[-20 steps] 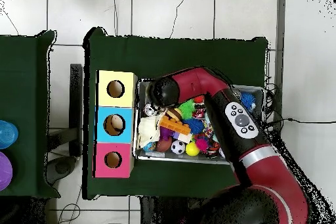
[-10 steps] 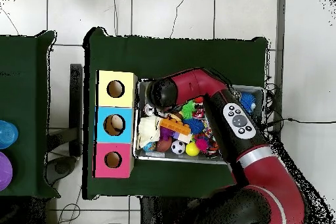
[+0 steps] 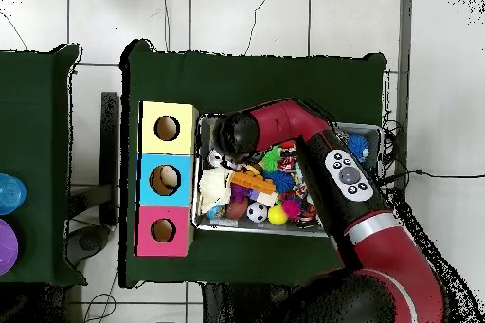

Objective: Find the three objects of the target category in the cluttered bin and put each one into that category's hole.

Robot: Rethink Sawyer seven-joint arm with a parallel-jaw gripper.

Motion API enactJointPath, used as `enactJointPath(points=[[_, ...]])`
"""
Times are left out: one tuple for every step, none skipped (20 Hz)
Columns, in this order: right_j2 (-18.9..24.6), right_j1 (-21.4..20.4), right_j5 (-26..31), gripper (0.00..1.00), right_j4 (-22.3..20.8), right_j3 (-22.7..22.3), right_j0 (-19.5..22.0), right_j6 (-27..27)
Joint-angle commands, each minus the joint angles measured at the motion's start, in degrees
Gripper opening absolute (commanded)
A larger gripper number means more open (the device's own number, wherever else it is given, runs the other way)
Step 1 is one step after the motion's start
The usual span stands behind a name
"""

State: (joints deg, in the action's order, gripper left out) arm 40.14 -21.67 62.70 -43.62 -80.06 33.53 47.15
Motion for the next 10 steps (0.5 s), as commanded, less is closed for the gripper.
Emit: enactJointPath(points=[[0.7,-4.29,-1.01,0.0,3.88,-5.35,2.22,-1.25],[1.29,-5.59,-1.7,0.0,4.61,-6.37,2.18,-0.41],[1.58,-7.14,-1.72,0.0,5.32,-7.18,1.89,0.39],[1.39,-8.67,-1.67,0.0,5.77,-7.69,1.32,1.66],[1.52,-9.9,-1.91,0.0,6.39,-8.22,1.14,2.42],[1.48,-10.62,-2.41,0.0,6.82,-8.4,0.8,3.26],[1.39,-11.01,-3.11,0.0,7.13,-8.41,0.5,3.97],[1.5,-11.3,-3.8,0.0,7.45,-8.38,0.26,4.26],[1.55,-11.88,-4.06,0.0,7.76,-8.5,0.06,4.25],[1.27,-12.73,-3.3,0.0,8.42,-8.63,-0.28,4.68]])
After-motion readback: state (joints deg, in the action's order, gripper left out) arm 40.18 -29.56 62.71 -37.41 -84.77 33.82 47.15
